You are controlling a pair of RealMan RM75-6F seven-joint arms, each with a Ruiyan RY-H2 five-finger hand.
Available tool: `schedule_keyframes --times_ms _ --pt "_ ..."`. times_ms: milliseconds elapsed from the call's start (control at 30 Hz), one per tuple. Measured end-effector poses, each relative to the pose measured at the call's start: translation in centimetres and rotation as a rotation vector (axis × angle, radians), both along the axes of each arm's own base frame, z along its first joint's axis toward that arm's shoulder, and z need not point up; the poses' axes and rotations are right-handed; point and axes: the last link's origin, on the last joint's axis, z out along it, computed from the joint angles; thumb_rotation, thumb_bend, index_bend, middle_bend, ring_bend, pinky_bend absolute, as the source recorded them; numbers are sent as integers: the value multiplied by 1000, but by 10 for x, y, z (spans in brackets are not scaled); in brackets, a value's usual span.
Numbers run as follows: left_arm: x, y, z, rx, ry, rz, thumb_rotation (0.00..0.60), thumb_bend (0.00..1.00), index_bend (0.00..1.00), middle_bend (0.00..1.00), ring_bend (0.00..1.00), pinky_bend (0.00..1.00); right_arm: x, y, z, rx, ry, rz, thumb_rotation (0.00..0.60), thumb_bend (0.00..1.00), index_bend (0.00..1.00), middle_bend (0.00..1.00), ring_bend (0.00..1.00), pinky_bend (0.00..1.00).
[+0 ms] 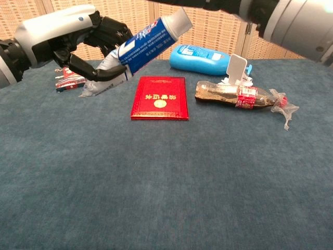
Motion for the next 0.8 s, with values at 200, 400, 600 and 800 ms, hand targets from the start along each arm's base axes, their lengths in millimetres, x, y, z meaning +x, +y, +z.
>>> schedule_keyframes --times_ms 200,400,600,800 --pt "-15 4 -9 37 104 -16 600 582 749 843 746 497 -20 -3 24 -60 2 -31 128 0 0 0 0 0" --pt "-34 9 -29 71 309 -28 600 582 663 824 698 463 -48 -2 49 -126 19 -75 127 0 0 0 0 0" --pt "-50 14 -51 39 449 31 600 563 579 761 644 445 -76 -3 58 -140 70 -135 130 0 0 0 0 0" --pt "-57 18 -65 50 529 71 600 372 264 522 434 336 -92 -2 64 -159 89 -171 128 0 0 0 0 0"
